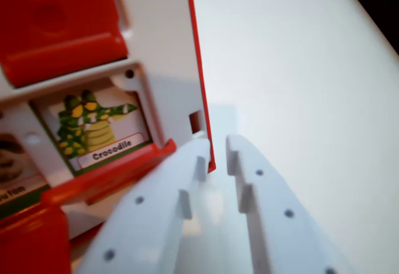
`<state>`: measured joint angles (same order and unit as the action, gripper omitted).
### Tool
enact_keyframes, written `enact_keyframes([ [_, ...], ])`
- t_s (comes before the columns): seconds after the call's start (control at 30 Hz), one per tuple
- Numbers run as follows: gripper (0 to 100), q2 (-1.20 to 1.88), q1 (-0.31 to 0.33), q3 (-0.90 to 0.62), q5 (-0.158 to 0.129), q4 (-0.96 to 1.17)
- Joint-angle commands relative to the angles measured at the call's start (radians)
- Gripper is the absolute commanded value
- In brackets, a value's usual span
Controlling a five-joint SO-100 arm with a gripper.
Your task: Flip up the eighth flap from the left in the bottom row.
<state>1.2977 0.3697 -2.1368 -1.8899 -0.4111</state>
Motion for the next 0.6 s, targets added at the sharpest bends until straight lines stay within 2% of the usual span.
enact_keyframes([
  [0.0,3,0.015,-0.021,0.092,0.003,-0.002],
  [0.37,3,-0.021,-0.063,0.123,0.003,-0.002],
  [0.57,3,-0.028,-0.06,0.132,-0.003,-0.003],
])
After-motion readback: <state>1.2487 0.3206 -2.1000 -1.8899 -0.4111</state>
